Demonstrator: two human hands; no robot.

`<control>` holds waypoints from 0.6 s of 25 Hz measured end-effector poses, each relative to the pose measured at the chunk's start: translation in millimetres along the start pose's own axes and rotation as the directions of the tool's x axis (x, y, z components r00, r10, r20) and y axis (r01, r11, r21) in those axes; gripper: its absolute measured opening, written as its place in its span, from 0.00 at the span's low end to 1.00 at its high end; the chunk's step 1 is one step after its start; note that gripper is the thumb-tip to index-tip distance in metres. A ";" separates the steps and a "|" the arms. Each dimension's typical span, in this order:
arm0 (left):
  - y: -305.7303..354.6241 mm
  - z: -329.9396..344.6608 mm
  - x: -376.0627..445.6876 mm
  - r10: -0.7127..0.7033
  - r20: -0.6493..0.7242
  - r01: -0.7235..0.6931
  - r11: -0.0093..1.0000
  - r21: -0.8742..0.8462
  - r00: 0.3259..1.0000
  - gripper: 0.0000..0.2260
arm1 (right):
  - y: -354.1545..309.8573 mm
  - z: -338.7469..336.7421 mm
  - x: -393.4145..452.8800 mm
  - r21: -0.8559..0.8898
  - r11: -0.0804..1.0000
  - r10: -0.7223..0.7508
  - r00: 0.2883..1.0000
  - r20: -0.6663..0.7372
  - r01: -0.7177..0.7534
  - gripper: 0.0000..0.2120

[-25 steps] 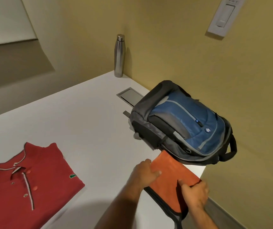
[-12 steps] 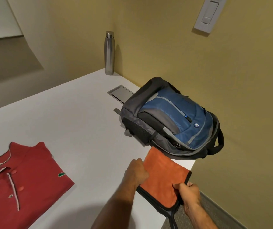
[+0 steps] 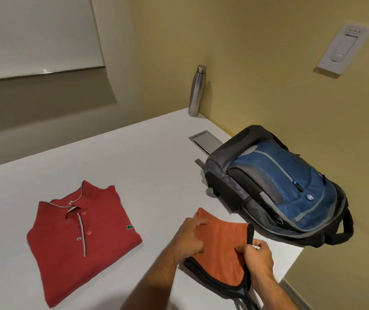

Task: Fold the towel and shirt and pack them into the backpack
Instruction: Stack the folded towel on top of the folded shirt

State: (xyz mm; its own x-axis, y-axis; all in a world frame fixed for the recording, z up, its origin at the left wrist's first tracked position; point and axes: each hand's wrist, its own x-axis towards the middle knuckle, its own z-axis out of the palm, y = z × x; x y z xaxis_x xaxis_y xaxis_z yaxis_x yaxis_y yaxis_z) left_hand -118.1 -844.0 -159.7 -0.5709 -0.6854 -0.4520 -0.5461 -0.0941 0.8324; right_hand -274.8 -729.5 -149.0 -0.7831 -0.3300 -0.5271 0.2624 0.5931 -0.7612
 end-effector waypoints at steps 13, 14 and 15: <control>-77.3 -142.7 -88.6 -0.068 -0.493 -0.165 0.895 -0.414 0.867 0.30 | -91.7 149.5 -77.3 -0.142 0.893 -0.329 0.833 0.444 0.428 0.18; -84.2 -151.9 -96.0 -0.077 -0.516 -0.166 0.897 -0.409 0.853 0.30 | -95.8 161.2 -84.9 -0.143 0.880 -0.338 0.809 0.481 0.452 0.19; -91.4 -161.5 -104.3 -0.090 -0.543 -0.164 0.901 -0.402 0.835 0.30 | -99.1 173.9 -92.5 -0.146 0.868 -0.343 0.785 0.516 0.475 0.19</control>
State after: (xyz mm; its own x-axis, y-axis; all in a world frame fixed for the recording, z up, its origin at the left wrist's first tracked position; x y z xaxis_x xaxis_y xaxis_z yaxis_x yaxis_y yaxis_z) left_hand 90.4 -880.5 -136.9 -0.0946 -0.9557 -0.2786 -0.1524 -0.2627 0.9528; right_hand -130.4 -885.4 -90.5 -0.4133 -0.8416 -0.3478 -0.2264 0.4649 -0.8559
